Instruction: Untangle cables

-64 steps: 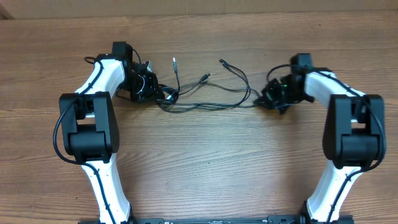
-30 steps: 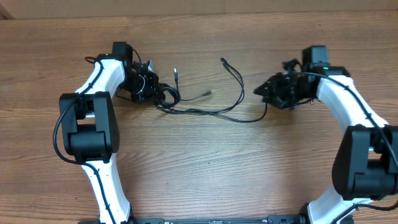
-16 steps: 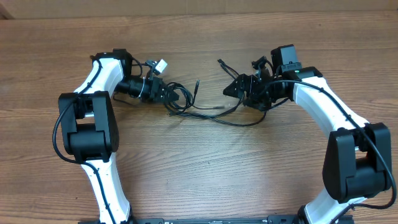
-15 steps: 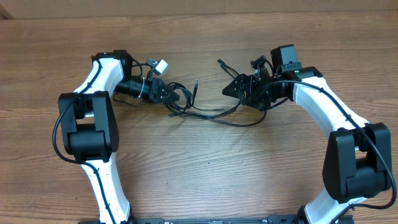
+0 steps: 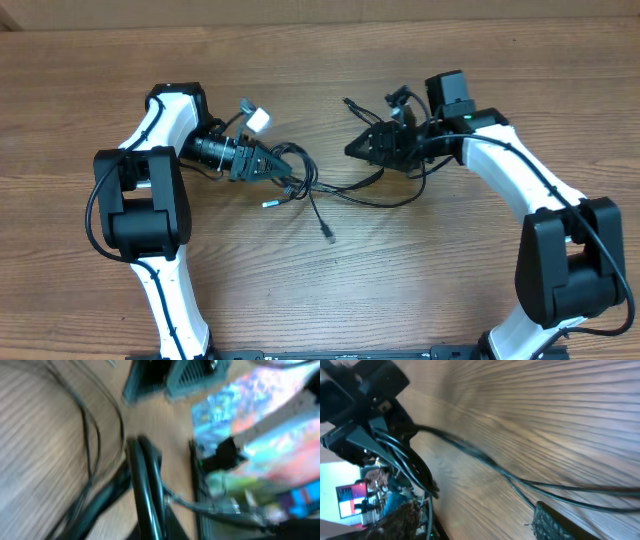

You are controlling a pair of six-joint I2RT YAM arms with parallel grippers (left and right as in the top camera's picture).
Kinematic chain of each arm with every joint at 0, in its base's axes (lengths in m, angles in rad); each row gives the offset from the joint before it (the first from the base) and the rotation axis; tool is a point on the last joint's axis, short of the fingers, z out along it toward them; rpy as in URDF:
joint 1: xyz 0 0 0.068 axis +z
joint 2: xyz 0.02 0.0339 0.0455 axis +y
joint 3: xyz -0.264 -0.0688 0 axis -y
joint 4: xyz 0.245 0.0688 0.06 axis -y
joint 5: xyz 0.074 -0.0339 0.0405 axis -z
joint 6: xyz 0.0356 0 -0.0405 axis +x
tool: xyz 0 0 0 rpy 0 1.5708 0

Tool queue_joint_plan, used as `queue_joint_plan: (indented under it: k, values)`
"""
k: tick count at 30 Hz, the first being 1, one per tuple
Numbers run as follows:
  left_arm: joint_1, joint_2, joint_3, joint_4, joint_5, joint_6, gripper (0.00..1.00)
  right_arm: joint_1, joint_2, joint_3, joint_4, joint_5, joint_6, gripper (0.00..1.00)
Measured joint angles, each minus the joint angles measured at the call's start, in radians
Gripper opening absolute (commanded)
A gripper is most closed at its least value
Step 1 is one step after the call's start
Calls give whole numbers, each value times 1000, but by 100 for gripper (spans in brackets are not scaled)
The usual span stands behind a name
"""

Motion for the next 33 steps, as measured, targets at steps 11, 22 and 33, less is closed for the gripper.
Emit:
queue_joint_plan:
  k: [11,22,33]
  values:
    - [0,0,0,-2,74,200,4,140,0,0,87,40,19,69]
    - [-4,0,0,-2,106,229,4,232,0,0,200,249,174,64]
    - [-17,0,0,-2,130,229,4,294,0,0,291,434,306,60]
